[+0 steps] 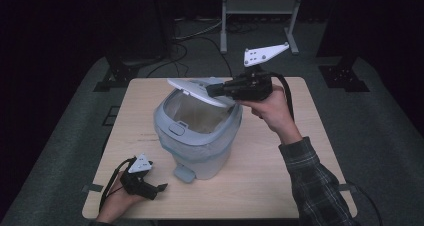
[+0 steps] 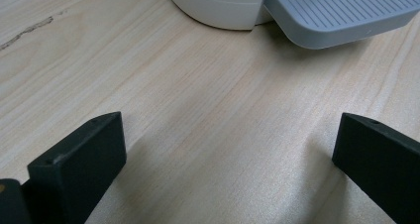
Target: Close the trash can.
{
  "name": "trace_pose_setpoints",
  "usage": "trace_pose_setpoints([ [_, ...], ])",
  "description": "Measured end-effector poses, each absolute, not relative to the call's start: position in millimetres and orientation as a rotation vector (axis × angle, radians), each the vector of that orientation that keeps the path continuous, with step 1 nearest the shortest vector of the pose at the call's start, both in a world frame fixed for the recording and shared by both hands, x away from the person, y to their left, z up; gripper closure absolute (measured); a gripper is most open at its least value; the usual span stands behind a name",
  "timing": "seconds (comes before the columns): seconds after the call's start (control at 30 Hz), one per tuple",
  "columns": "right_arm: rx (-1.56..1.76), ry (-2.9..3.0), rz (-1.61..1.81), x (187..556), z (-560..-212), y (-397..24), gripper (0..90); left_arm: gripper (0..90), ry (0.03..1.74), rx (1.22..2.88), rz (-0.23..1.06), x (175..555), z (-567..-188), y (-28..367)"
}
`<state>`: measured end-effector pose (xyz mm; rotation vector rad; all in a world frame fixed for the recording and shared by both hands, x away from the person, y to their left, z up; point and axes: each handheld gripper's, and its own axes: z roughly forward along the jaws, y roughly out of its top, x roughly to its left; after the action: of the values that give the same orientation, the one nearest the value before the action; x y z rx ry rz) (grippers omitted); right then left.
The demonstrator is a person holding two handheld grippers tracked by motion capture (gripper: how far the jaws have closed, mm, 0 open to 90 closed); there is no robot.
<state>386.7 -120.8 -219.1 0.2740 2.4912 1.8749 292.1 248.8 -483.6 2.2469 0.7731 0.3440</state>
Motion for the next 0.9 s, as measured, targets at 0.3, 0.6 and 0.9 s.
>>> trace_pose_setpoints([
  [0.3,0.247,2.523,1.861,385,-223,-108,90.0,0.0,0.773,2.247,0.344,292,-484,249],
  [0.6,0.224,2.568,1.829,384,-230,-94,90.0,0.0,0.773,2.246,0.344,292,-484,249],
  [0.9,0.204,2.612,1.785,382,-238,-81,90.0,0.0,0.774,2.246,0.344,292,-484,249],
])
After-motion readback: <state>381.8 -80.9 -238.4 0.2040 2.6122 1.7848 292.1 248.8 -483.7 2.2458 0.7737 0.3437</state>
